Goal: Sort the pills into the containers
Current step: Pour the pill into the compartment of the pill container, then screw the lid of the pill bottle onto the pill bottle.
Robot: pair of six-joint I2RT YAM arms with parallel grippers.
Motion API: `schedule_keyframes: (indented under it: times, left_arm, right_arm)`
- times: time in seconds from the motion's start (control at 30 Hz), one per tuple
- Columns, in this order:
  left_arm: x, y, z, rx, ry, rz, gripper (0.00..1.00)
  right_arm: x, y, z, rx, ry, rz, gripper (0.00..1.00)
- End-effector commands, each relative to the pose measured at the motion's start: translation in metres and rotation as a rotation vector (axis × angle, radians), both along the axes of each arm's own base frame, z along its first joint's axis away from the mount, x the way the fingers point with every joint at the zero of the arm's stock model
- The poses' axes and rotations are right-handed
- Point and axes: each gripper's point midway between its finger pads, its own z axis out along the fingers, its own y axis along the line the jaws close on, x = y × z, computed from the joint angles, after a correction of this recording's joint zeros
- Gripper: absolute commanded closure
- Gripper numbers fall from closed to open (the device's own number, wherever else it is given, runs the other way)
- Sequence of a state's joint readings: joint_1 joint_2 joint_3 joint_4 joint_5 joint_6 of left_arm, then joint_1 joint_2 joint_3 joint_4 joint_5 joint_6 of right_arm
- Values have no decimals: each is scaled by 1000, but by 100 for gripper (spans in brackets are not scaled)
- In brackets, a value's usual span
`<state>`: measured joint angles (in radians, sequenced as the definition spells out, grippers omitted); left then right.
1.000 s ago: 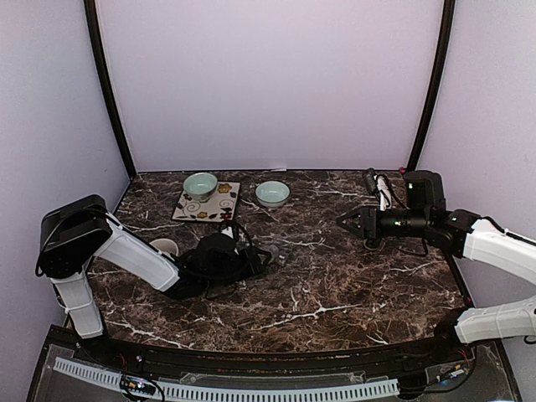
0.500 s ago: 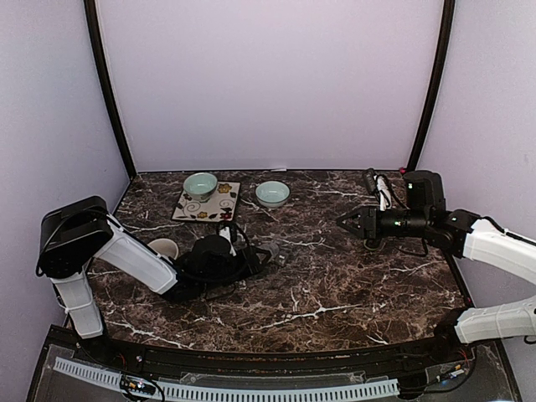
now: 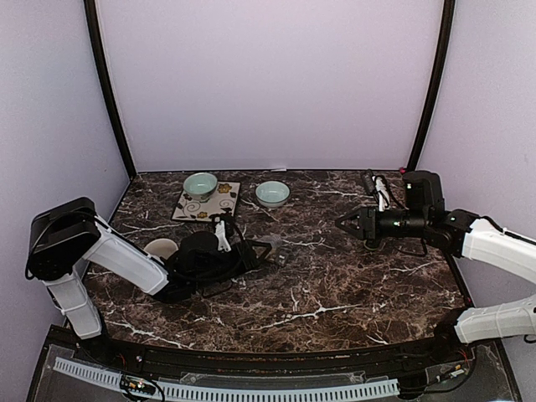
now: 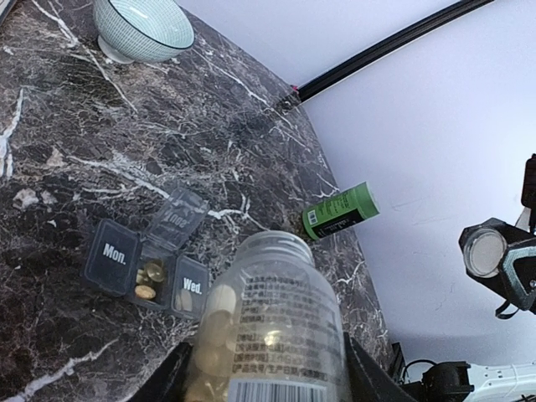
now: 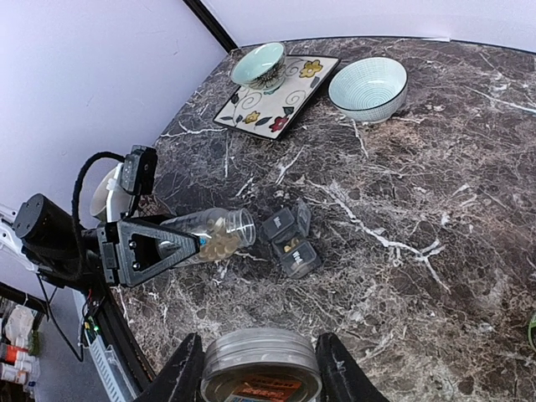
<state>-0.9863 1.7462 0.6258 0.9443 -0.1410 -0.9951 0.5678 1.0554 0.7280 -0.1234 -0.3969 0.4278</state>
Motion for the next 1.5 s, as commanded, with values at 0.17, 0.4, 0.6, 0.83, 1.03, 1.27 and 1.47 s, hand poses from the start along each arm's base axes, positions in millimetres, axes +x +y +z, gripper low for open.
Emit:
schedule_keyframes:
  times: [0.17, 0.4, 0.6, 0.83, 1.03, 1.27, 1.47]
  left_arm:
    - [-7, 1, 47, -152, -69, -79, 100]
    - [-9, 2, 67, -210, -91, -145, 100]
    - [-15, -1, 83, -266, -105, -241, 100]
    - [-22, -3, 100, -309, -116, -328, 100]
    - [-34, -2, 117, -355, -126, -416, 100]
    - [-55, -5, 138, -428, -134, -553, 100]
    - [-71, -2, 151, -476, -138, -633, 100]
  right_arm:
    - [3, 3, 22, 57, -45, 7, 68]
    - [1, 6, 30, 75, -48, 13, 68]
    - [-3, 13, 37, 80, -59, 23, 68]
    - [-9, 23, 46, 79, -66, 37, 68]
    - [-16, 31, 61, 94, -70, 48, 68]
    - [-30, 45, 74, 102, -70, 71, 68]
    - [-45, 61, 90, 116, -74, 100, 68]
